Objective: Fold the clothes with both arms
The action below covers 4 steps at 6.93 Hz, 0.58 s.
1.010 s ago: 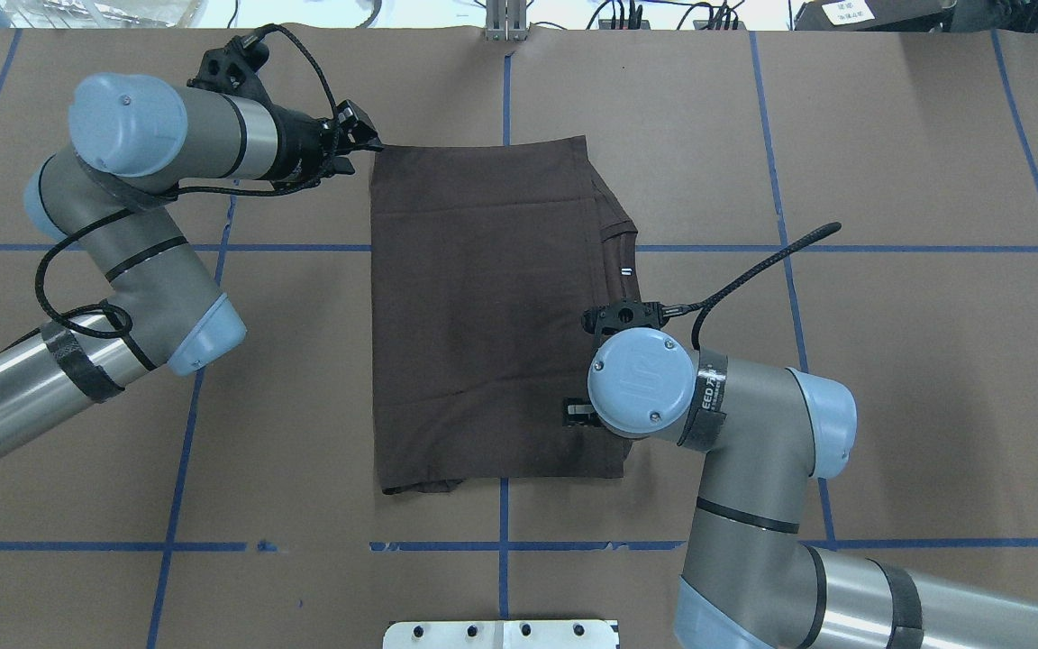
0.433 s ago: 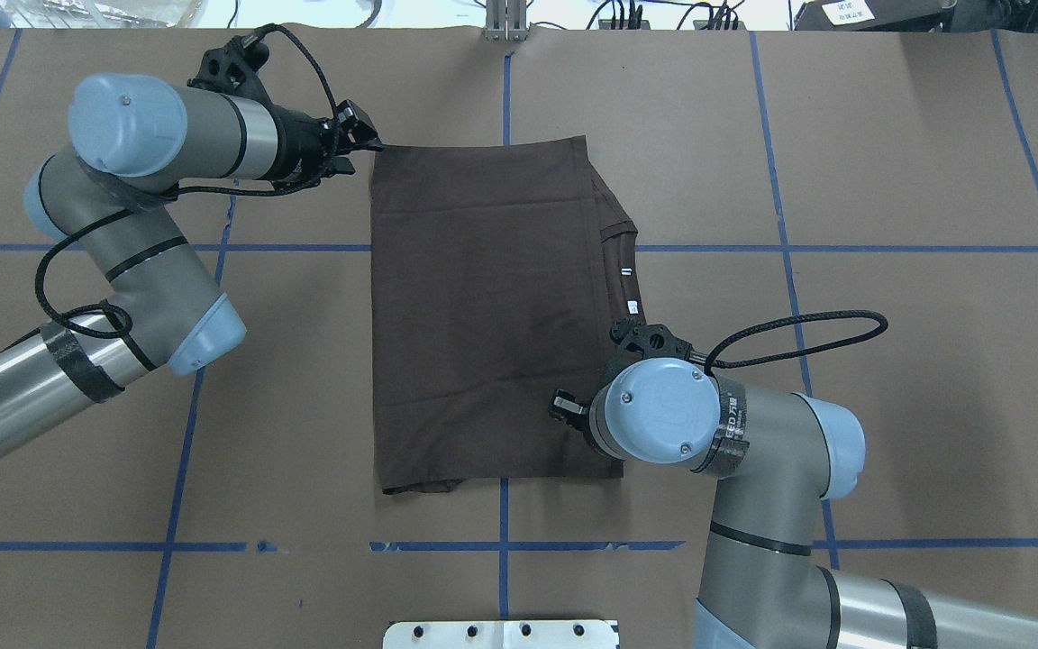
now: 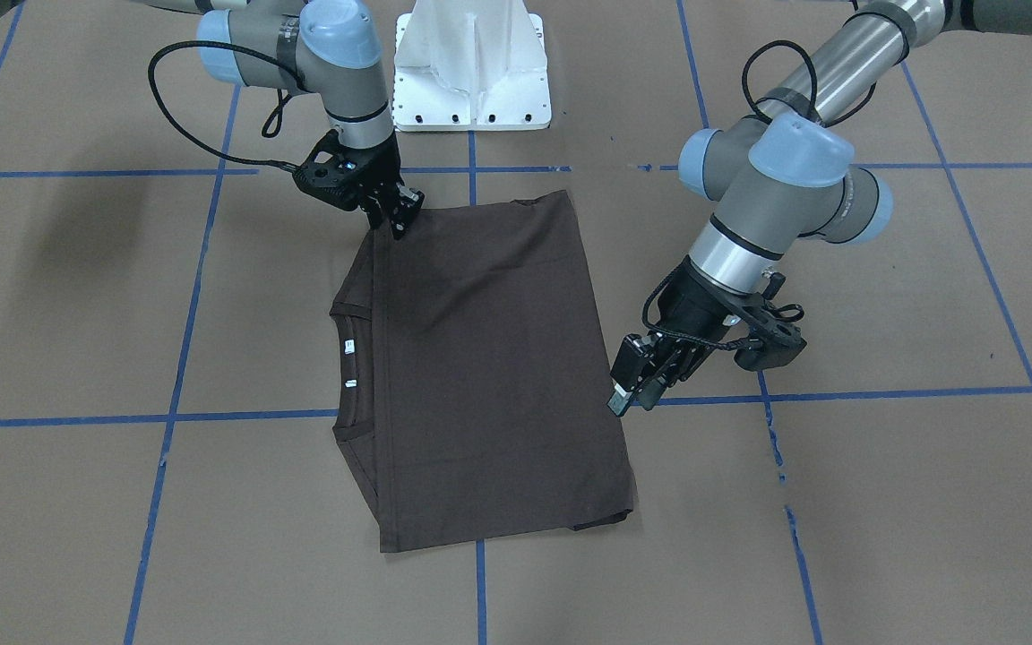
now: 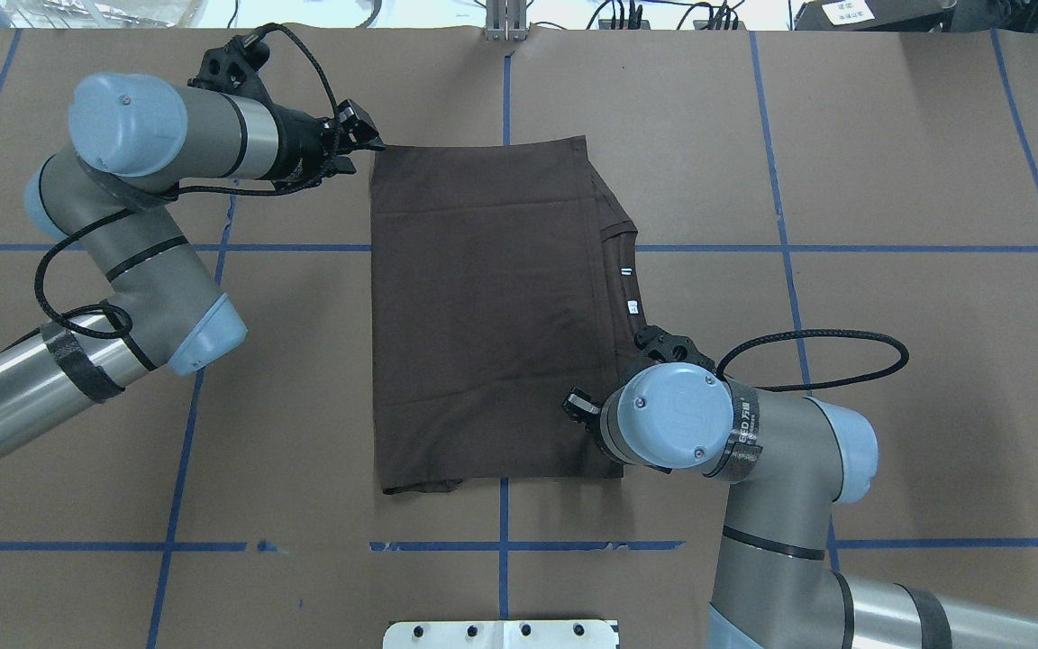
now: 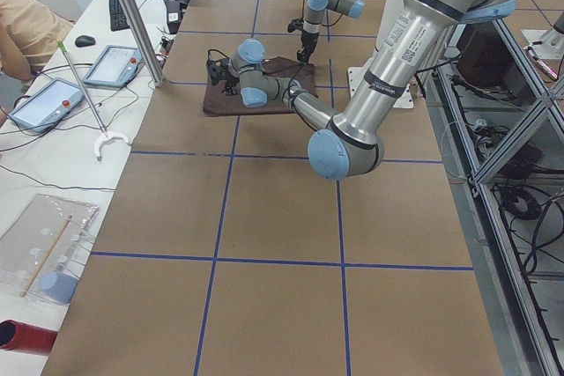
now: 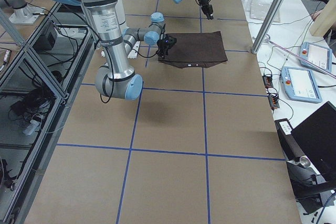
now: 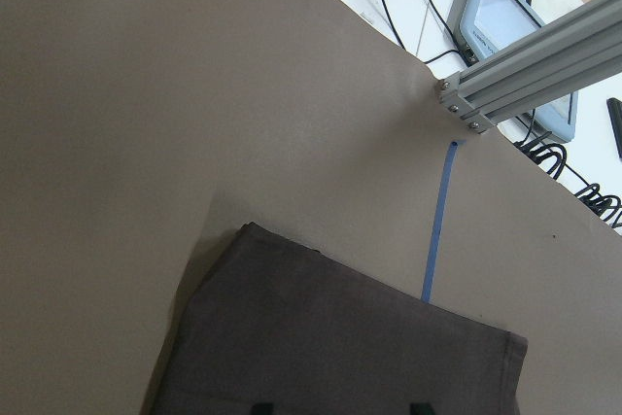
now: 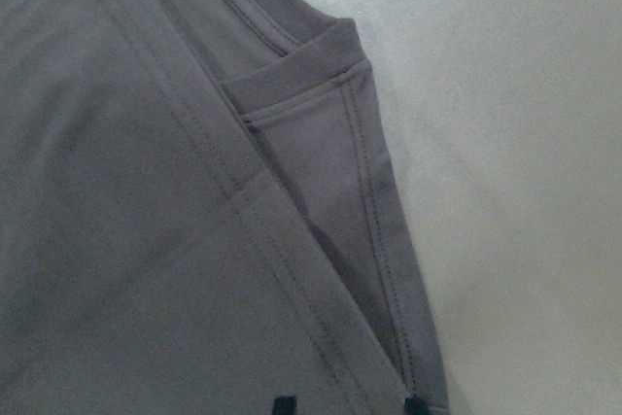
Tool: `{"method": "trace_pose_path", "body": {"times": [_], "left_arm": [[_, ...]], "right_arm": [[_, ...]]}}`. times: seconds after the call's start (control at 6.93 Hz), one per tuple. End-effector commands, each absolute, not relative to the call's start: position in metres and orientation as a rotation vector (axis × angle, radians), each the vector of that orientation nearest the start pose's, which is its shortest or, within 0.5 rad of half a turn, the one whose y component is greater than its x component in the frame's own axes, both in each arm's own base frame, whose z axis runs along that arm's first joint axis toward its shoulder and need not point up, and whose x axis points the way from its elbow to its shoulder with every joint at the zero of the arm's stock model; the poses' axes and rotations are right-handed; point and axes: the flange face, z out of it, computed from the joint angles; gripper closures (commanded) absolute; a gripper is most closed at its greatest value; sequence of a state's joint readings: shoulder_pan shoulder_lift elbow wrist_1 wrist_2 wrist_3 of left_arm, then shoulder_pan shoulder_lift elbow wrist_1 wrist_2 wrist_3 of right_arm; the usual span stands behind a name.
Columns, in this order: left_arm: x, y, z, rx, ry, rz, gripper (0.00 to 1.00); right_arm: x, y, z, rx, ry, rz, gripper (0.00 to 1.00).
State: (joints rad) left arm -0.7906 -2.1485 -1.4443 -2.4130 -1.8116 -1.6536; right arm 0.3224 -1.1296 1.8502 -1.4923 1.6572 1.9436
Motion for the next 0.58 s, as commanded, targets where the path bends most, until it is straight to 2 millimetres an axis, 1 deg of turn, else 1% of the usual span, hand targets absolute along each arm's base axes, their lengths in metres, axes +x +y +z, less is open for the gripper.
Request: {"method": "trace_pose_path", "body": {"times": [0.0,0.14,0.29,0.43], "left_arm": [[0.4183,-0.5778,0.2766,0.256,1.302,-0.589,0.44],[0.4174,-0.5769,0.2741,0.258,1.305,-0.588,0.44],[0.4172,-0.5767,0.2734,0.258,1.307,-0.588,0.44],[0.4172,-0.5767,0.2734,0.258,1.307,-0.588,0.44]], "right_arm": [[-0.5424,-0.3119,0.2939,-0.132,-0.798,0.697,0.52],[-0.5432,-0.3112,0.2946,-0.135,-0.797,0.702,0.45],[-0.5492,-0.3049,0.2955,-0.135,-0.792,0.693,0.44],[-0.5506,-0.3041,0.2984,-0.136,-0.786,0.691,0.44]]}}
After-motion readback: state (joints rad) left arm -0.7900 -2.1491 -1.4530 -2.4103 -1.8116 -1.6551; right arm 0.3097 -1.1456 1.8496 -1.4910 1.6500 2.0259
